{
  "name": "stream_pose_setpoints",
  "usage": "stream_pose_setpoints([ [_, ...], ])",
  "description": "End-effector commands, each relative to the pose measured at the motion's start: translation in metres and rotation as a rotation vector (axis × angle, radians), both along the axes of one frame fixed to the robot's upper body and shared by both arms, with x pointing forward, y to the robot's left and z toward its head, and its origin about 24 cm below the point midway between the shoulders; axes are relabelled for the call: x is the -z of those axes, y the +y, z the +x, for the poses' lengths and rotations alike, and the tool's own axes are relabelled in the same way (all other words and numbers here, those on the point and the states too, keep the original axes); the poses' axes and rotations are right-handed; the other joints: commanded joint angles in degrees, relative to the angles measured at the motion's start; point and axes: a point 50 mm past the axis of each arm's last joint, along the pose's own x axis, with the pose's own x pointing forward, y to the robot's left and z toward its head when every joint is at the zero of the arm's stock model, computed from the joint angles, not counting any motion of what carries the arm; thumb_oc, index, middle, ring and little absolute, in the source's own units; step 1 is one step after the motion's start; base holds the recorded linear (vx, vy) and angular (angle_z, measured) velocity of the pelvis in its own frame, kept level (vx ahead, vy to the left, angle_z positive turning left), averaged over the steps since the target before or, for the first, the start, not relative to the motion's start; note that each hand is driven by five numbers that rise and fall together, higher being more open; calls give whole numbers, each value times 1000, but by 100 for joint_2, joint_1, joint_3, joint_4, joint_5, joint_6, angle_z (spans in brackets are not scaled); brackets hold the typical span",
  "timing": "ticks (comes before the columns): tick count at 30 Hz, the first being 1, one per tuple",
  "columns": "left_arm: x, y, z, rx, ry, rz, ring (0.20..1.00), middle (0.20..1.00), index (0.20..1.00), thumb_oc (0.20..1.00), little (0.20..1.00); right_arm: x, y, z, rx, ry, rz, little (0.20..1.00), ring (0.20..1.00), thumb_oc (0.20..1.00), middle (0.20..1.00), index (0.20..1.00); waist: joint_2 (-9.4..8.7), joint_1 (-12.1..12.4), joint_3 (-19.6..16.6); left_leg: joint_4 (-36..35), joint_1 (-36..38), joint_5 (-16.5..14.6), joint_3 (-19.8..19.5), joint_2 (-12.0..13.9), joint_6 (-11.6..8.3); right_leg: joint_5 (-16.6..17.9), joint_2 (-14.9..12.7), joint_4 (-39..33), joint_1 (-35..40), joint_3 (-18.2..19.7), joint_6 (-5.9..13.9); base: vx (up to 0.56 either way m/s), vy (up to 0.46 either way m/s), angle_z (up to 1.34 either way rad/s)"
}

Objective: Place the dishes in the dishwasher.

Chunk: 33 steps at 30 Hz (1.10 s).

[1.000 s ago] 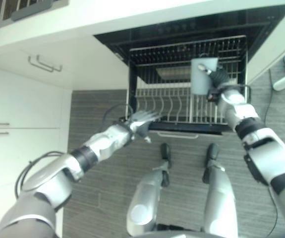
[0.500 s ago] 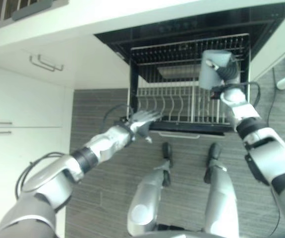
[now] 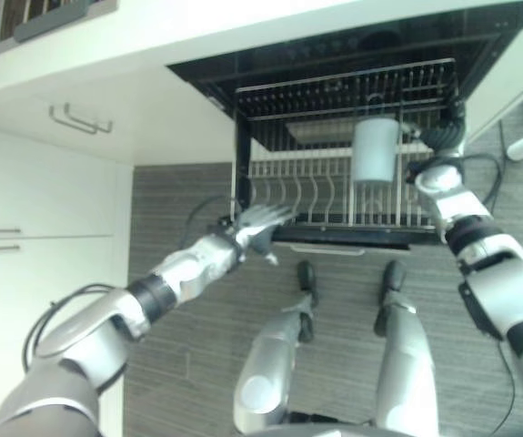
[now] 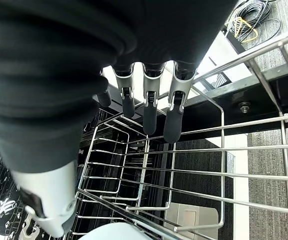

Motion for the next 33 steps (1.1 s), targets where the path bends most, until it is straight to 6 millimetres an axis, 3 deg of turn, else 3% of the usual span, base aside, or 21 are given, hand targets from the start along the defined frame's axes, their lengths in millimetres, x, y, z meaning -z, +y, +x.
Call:
stream_pose_setpoints([
  [1, 53, 8, -30, 3, 103, 101, 1000, 1000, 1000, 1000, 1000, -35, 1, 0, -59, -236, 215, 1000, 1000, 1000, 1000, 1000, -41, -36, 160, 261, -369, 46, -9, 193, -34, 211, -600, -377, 527, -354, 574, 0, 0, 0],
  [4, 44, 17, -25, -62, 2, -41, 1000, 1000, 1000, 1000, 1000, -24, 19, -2, -141, -294, 350, 1000, 1000, 1000, 1000, 1000, -143, -64, 160, 232, -236, 31, 13, 227, -65, 187, -579, -431, 661, -360, 567, -3, -35, -1],
  [7, 22, 19, -20, -140, -142, -255, 1000, 1000, 1000, 1000, 1000, 16, 22, -15, -145, -301, 541, 1000, 1000, 1000, 1000, 1000, -303, -149, 160, 71, 127, 46, 89, 264, -79, 266, -538, -697, 1022, -413, 567, 2, -46, -2],
  [10, 11, 24, -18, -184, -248, -369, 1000, 1000, 1000, 1000, 1000, 34, 32, -26, -210, -310, 517, 1000, 1000, 1000, 1000, 1000, -413, -221, 160, 10, 460, 22, 115, 299, -85, 286, -501, -791, 1321, -424, 543, -2, -30, -5],
  [11, 0, 31, -18, -209, -331, -454, 1000, 1000, 1000, 1000, 1000, 45, 40, -36, -228, -310, 532, 1000, 1000, 1000, 1000, 1000, -523, -264, 160, 34, 701, -18, 105, 320, -86, 253, -484, -781, 1570, -448, 508, -5, -51, -5],
  [12, 0, 31, -18, -209, -338, -462, 1000, 1000, 1000, 1000, 1000, 47, 40, -37, -229, -308, 534, 1000, 1000, 1000, 1000, 1000, -529, -273, 160, 34, 725, -21, 102, 321, -86, 248, -484, -784, 1598, -454, 506, 1, -72, -1],
  [15, -18, 44, -19, -251, -469, -621, 1000, 1000, 1000, 1000, 1000, 75, 41, -57, -240, -290, 572, 1000, 1000, 1000, 1000, 1000, -743, -306, 123, 80, 1221, -90, 69, 386, -84, 164, -450, -775, 2156, -535, 429, 54, -103, -4],
  [21, -22, 57, -44, -266, -640, -999, 1000, 1000, 1000, 1000, 1000, 119, 38, -89, -318, -191, 610, 1000, 1000, 1000, 1000, 1000, -1092, -222, -776, -123, 2070, -223, -78, 407, -89, 31, -276, -1234, 3224, -624, 307, 178, -13, 10],
  [26, -17, 59, -63, -252, -639, -1222, 1000, 1000, 1000, 1000, 1000, 137, 39, -108, -388, -144, 643, 1000, 1000, 1000, 1000, 1000, -1334, -146, -1434, -120, 2543, -444, -134, 310, 15, 8, -247, -1373, 3721, -603, 306, 183, 115, 1],
  [30, -22, 62, -66, -283, -531, -1436, 1000, 1000, 1000, 1000, 1000, 133, 38, -120, -497, -187, 653, 1000, 1000, 1000, 1000, 1000, -1473, -160, -1695, -156, 2794, -604, -232, 150, 201, 43, -272, -1331, 3891, -508, 376, 81, 151, 3],
  [31, -22, 64, -66, -298, -514, -1471, 1000, 1000, 1000, 1000, 1000, 130, 39, -123, -517, -197, 647, 1000, 1000, 1000, 1000, 1000, -1499, -171, -1727, -185, 2836, -623, -263, 114, 238, 110, -292, -1303, 3893, -476, 408, 26, 122, 3],
  [33, -24, 69, -68, -335, -475, -1545, 1000, 1000, 1000, 1000, 1000, 120, 41, -131, -567, -237, 563, 1000, 1000, 1000, 1000, 1000, -1595, -196, -1805, -344, 2916, -655, -384, -14, 350, 557, -392, -1140, 3795, -326, 561, -47, 71, 5],
])
